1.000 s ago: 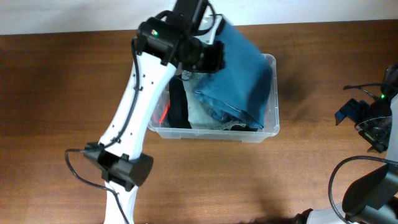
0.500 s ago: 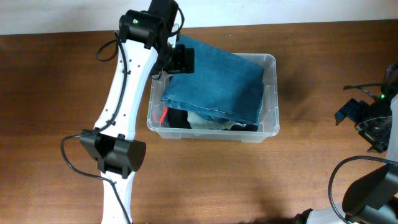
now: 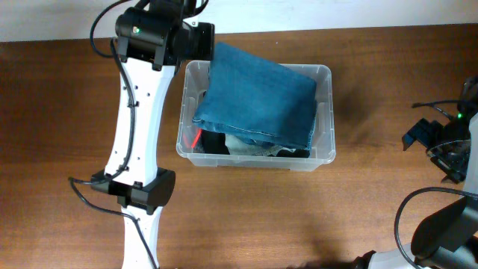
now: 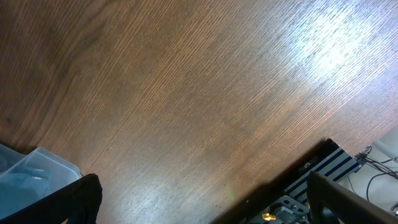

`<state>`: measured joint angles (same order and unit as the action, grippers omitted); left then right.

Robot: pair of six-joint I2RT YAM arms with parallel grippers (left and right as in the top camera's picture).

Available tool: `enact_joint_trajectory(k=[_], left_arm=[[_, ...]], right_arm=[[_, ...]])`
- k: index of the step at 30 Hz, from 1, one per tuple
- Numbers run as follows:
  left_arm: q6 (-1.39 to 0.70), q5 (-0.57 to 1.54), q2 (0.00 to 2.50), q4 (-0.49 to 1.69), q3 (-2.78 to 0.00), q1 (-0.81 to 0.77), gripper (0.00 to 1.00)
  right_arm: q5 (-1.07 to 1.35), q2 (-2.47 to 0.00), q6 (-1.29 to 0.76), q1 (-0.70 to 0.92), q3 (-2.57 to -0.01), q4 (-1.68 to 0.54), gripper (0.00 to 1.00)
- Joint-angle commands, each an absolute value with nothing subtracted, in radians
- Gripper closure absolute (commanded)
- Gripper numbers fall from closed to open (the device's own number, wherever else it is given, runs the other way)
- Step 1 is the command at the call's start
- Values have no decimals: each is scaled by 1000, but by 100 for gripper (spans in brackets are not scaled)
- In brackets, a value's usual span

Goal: Pack container
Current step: 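Lay the dark-blue denim flat over the shorts and release it, then press the dark-blue denim down inside the bin with the left gripper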

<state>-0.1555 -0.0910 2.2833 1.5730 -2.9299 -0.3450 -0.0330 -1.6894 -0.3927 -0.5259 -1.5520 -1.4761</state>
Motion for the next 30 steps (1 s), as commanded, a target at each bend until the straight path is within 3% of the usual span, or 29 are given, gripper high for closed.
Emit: enact_joint_trajectory(k=[1,3,9,24,30], left_arm=[[-96,17,2292,1634,-2922,-388,75],[-96,16,2297,1655,-2885,-422,87],[-93,11,2308,1611,-2722,-489,98],[-89,-41,2453,1557,-2364,-448,99],[-88,-49,2438,1567,-2422,-449,99]], right_arm=[[-34,-1684,-402,-529,-1550,-1476,2],[-34,-1684,-402,-529,-1550,-1476,2],[-34,-1684,-402,-529,-1550,-1476,2],[-34,-1684,-402,-529,-1550,-1476,2],[-34,-1684,-402,-529,-1550,-1476,2]])
